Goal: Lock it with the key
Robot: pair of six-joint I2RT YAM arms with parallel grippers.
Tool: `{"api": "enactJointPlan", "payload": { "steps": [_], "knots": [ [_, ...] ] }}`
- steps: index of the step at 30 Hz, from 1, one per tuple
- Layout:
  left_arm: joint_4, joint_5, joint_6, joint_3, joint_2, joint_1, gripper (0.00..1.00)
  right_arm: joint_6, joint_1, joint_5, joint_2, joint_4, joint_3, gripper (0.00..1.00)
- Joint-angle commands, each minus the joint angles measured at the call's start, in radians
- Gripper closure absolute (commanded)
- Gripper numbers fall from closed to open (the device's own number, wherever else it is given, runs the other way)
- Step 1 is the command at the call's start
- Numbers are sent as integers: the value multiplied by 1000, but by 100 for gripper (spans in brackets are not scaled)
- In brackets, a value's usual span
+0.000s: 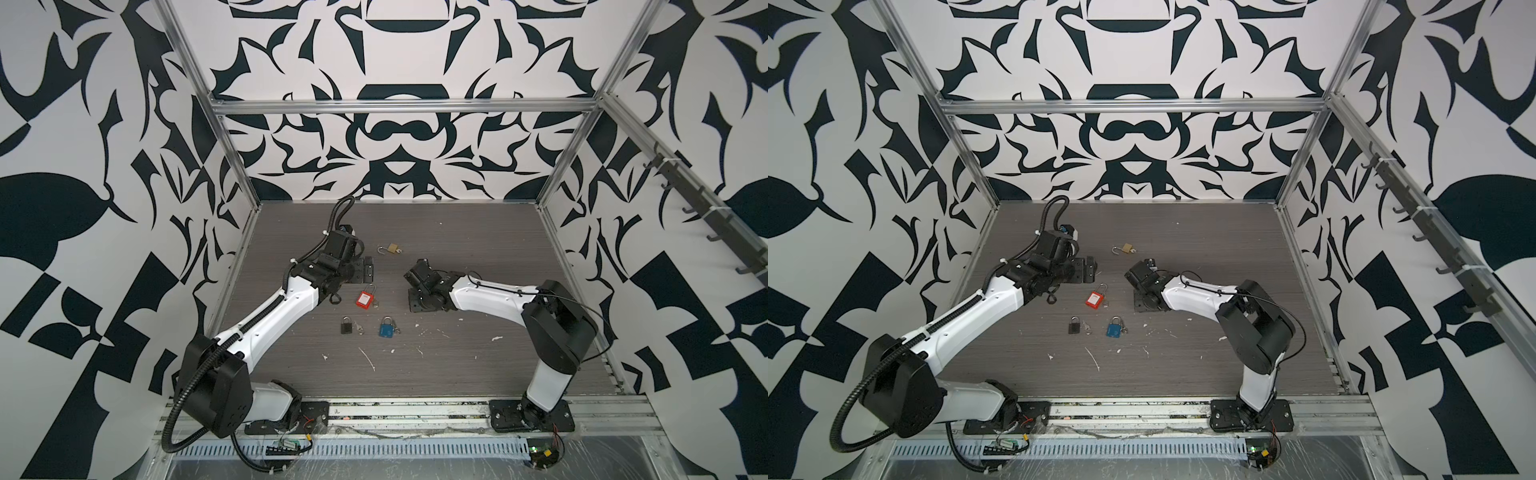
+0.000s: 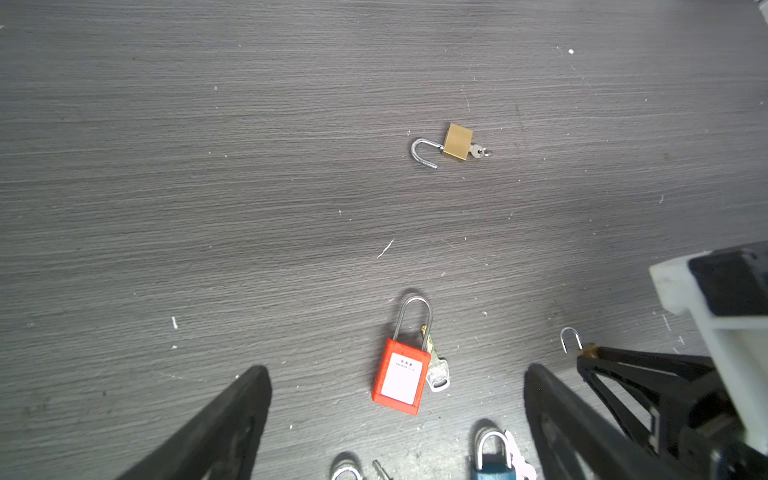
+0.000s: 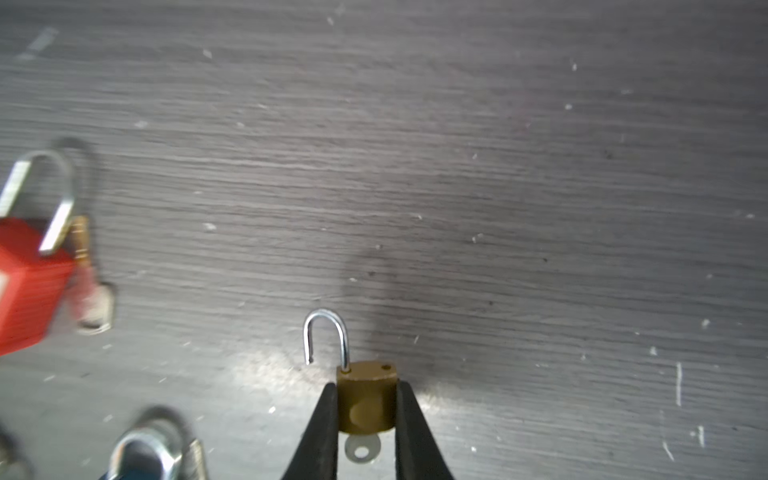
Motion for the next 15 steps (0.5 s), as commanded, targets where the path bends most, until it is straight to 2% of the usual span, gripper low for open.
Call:
{"api": "enactJointPlan", "payload": {
  "steps": [1,10,15],
  "knots": [
    [17,-20,13,-8,1,-3,2,28,-3,52,3,-2,39,83],
    [12,-12,-15,-3,4,-3,2,16,-4,38,20,8,46,64],
    [-3,-9,-81,21,6,-5,6,4,-11,42,-34,38,11,55]
  ]
}}
